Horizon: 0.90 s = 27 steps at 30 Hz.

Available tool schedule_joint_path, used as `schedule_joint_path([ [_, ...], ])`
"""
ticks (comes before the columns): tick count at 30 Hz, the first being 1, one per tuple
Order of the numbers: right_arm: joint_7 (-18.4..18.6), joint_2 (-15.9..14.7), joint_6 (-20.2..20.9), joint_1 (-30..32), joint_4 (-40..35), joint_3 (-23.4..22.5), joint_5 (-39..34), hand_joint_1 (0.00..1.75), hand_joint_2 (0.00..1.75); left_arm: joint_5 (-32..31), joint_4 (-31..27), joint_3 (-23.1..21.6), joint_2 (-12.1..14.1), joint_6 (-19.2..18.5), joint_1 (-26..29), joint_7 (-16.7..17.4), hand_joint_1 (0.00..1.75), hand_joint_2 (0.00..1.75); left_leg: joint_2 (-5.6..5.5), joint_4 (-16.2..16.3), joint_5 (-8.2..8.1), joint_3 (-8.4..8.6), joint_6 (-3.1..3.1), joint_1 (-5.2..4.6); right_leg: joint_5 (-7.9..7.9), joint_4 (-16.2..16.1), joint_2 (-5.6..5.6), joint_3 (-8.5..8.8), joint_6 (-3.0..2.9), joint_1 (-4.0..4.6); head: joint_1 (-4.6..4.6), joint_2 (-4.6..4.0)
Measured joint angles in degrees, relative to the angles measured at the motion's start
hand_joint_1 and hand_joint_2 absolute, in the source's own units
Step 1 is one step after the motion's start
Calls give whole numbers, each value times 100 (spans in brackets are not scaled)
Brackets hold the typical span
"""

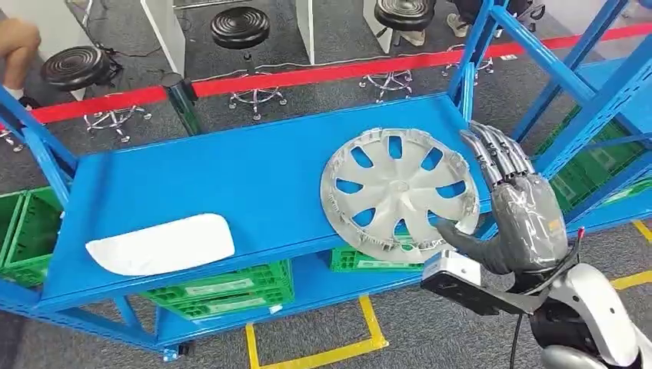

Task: Take the parts from the cabinet and place them on the table.

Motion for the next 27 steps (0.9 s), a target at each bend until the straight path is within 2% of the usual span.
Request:
schedule_joint_path([
  [2, -9, 9, -2, 2, -11, -2, 0, 0, 175, -2, 4, 0, -4, 0, 10, 0, 0, 0, -4, -196, -141, 140, 62, -21, -55, 23, 24, 0, 76, 30, -2, 0],
  [5, -15, 7, -7, 20, -26, -33, 0, 0, 175, -2, 4, 0, -15, 0, 7, -2, 0, 0, -21, -230, -214, 139, 166, -19, -76, -29, 13, 14, 152, 25, -5, 0],
  [6, -15, 4, -9, 26, -41, -48, 0, 0, 175, -4, 4, 0, -20, 0, 6, -2, 0, 0, -17, -263, -215, 179, 195, 16, -143, 10, 5, 18, 190, 18, 4, 0],
  [7, -15, 4, -9, 13, -50, -59, 2, 0, 175, -4, 4, 0, -22, 0, 3, -2, 0, 0, -10, -263, -240, 211, 234, 16, -239, 208, 4, -59, 210, 22, 20, 0],
  [8, -17, 7, -9, 15, -52, -72, 2, 0, 175, -2, 4, -2, -22, 0, 5, -2, 0, 0, -1, -262, -261, 234, 264, 14, -426, 615, 3, -269, 230, 20, 35, 0],
  [10, -18, 7, -7, 54, -50, -79, 0, 0, 175, -2, 9, -2, -22, 0, 7, -2, 0, 0, 14, -261, -305, 262, 303, -15, -768, 1600, 1, -851, 252, 21, 37, 0],
  [11, -18, 9, -4, 63, -50, -79, 0, 0, 175, -2, 11, -2, -24, 0, 9, -2, 0, 0, 15, -259, -325, 278, 307, -23, -779, 1815, 1, -1010, 246, 22, 41, 0],
  [12, -18, 9, -4, 67, -50, -79, 0, 0, 175, -2, 11, -2, -24, 0, 11, -2, 0, 0, 14, -259, -337, 294, 311, -32, -730, 1859, 1, -1069, 235, 24, 41, 0],
  [21, -17, 9, -4, 69, -50, -77, 0, 0, 175, -2, 11, -2, -24, 0, 12, -2, 0, 0, 14, -260, -344, 302, 314, -35, -694, 1850, 1, -1080, 230, 25, 41, 0],
  [23, -18, 9, -4, 71, -50, -79, 0, 0, 175, -2, 11, -2, -24, 0, 12, -2, 0, 0, 13, -259, -355, 320, 313, -41, -621, 1811, 1, -1082, 221, 26, 41, 0],
  [24, -18, 9, -4, 70, -50, -79, 0, 0, 175, -2, 11, -2, -26, 0, 11, -2, 0, 0, 9, -259, -382, 363, 317, -56, -390, 1598, 1, -1026, 192, 31, 41, 0],
  [26, -18, 9, -2, 70, -52, -90, 2, 0, 175, -2, 11, -2, -37, 0, 9, -9, 0, 0, -1, -261, -449, 488, 312, -85, 234, 742, 7, -707, 101, 63, 48, 0],
  [27, -20, 7, -2, 69, -52, -96, 2, 0, 175, -2, 11, -2, -44, 0, 11, -13, 0, 0, 0, -264, -472, 514, 304, -86, 406, 442, 15, -601, 51, 83, 46, 0],
])
